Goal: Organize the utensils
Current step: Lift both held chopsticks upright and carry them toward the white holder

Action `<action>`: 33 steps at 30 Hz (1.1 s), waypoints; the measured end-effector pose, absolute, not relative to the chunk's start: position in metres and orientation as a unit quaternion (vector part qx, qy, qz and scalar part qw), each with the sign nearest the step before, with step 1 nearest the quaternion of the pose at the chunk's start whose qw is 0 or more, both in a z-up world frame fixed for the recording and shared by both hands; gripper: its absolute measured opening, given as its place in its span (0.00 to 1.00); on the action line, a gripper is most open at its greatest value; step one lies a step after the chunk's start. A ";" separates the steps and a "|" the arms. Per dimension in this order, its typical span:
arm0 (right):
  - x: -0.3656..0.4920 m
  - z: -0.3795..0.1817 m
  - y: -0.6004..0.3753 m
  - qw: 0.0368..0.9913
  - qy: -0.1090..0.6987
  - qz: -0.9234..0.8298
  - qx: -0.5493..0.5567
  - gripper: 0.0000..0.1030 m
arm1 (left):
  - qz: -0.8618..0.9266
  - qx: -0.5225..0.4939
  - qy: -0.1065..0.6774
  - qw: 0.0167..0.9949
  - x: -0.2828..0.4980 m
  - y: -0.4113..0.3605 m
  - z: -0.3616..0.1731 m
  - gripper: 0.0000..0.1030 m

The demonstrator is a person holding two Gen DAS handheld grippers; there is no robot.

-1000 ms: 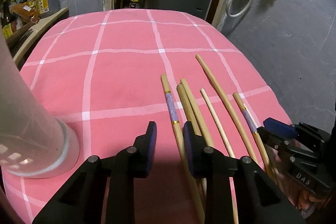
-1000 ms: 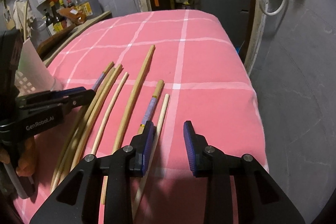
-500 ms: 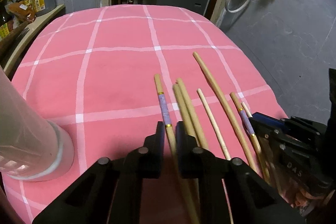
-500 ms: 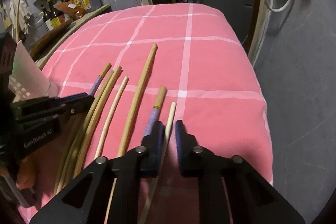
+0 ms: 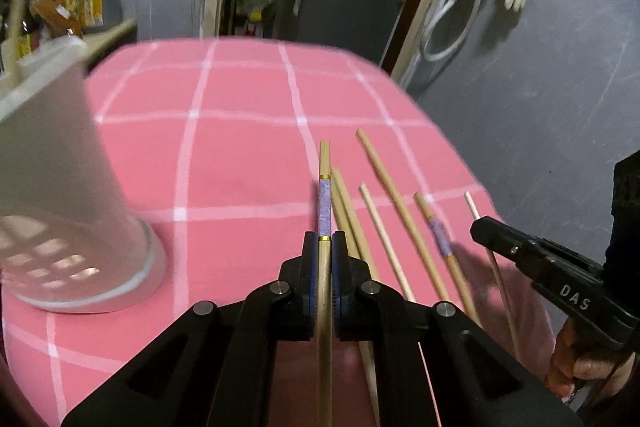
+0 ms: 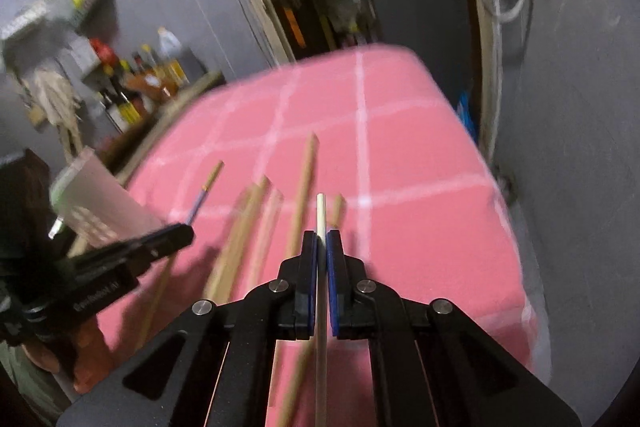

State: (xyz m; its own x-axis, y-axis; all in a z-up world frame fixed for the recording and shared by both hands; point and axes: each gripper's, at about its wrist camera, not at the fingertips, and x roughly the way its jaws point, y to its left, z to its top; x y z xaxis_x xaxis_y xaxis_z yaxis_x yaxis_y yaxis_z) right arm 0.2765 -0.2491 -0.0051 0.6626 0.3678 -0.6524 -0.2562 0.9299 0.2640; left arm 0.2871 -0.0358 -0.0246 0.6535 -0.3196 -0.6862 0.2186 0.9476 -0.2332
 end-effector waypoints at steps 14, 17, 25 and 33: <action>0.226 0.061 -0.198 0.953 0.137 0.247 0.113 0.03 | -0.098 -0.113 0.161 0.975 0.208 0.011 0.050 0.04; 0.229 0.076 -0.178 0.949 0.104 0.271 0.120 0.03 | -0.084 -0.119 0.120 0.982 0.197 0.032 0.070 0.04; 0.243 0.114 -0.119 0.930 0.029 0.339 0.137 0.03 | -0.037 -0.164 0.053 0.984 0.201 0.112 0.111 0.04; 0.270 0.137 -0.073 0.915 -0.031 0.377 0.141 0.03 | 0.026 -0.184 0.004 0.982 0.220 0.190 0.127 0.04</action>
State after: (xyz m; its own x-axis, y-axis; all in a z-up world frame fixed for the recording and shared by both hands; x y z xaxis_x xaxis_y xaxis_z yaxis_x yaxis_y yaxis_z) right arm 0.2702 -0.0732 0.1371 0.7133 0.6817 0.1627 -0.6990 0.6755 0.2345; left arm 0.2202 0.1897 0.1274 0.9986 0.0506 -0.0177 -0.0535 0.9305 -0.3623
